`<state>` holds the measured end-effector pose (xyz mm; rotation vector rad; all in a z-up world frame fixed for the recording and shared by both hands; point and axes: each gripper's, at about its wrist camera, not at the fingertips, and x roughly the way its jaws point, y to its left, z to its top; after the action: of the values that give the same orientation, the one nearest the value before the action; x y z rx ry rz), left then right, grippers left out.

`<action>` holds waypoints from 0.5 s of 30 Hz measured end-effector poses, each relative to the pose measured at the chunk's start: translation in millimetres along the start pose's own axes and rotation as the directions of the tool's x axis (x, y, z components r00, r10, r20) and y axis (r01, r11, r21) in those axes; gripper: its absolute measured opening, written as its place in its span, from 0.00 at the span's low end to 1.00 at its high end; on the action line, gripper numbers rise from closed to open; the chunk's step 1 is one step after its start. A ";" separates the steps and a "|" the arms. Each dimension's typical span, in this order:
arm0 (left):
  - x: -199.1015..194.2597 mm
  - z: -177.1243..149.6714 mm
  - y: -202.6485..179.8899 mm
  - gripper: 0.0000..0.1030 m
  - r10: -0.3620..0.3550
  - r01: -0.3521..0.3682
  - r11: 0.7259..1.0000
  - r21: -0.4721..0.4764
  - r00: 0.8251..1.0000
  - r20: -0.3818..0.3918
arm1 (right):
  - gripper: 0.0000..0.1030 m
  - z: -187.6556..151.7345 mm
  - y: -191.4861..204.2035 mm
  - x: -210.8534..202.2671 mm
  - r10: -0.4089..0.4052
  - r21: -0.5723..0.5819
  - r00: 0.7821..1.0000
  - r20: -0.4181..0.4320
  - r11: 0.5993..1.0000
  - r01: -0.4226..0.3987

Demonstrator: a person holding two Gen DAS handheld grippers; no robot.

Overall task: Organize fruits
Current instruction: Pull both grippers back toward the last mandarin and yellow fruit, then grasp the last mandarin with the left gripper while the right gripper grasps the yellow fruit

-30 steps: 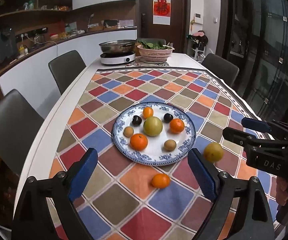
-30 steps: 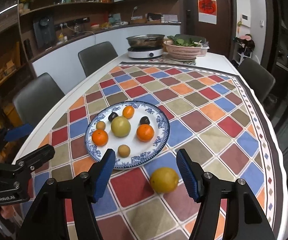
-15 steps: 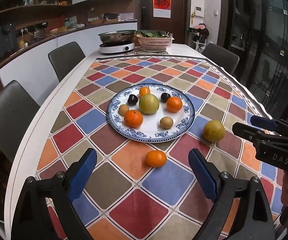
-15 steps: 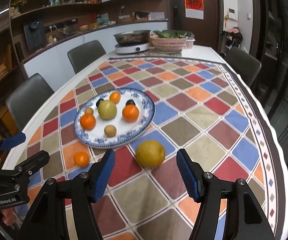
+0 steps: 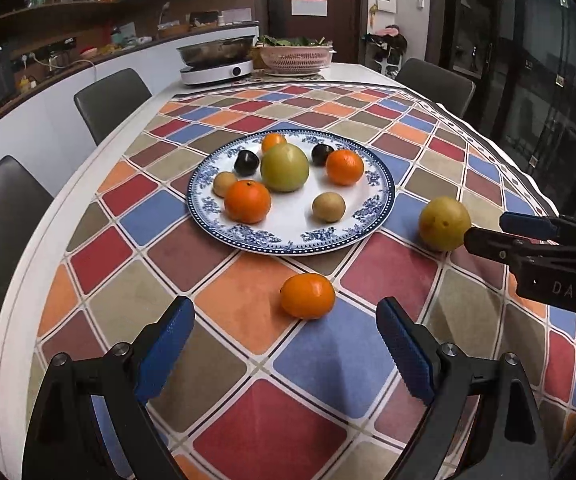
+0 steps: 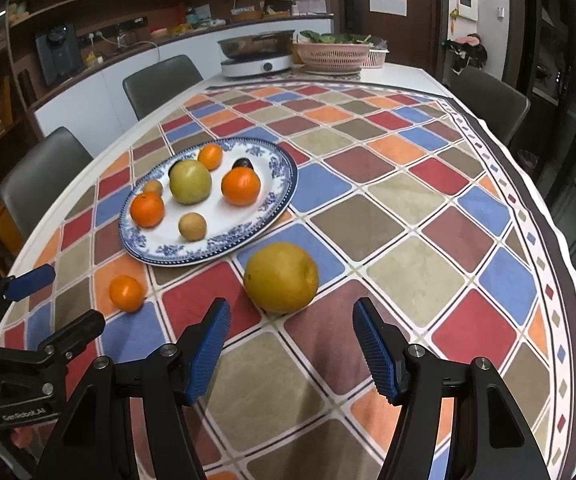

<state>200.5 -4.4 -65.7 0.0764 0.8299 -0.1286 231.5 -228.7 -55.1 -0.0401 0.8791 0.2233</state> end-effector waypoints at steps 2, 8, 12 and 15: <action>6.2 -0.1 0.9 0.89 -0.001 0.001 1.000 0.001 1.000 -0.009 | 0.62 0.8 -0.5 6.9 0.000 -0.003 1.000 -0.011 1.000 0.000; 24.8 3.7 5.0 0.78 -0.026 0.026 0.999 -0.019 0.999 -0.042 | 0.62 4.2 3.1 25.1 0.023 -0.015 0.999 -0.040 1.000 -0.024; 34.0 4.5 3.9 0.71 -0.044 0.043 0.999 -0.022 0.997 -0.060 | 0.62 6.6 2.2 36.9 0.046 -0.010 0.997 -0.067 0.999 -0.047; 38.8 5.6 2.5 0.66 -0.049 0.048 0.999 -0.022 0.997 -0.067 | 0.62 7.9 1.6 43.1 0.050 -0.012 0.996 -0.078 0.999 -0.051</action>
<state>230.9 -5.9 -90.5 0.0413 0.9008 -0.1636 263.8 -218.5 -83.1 -0.0397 0.9564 0.2763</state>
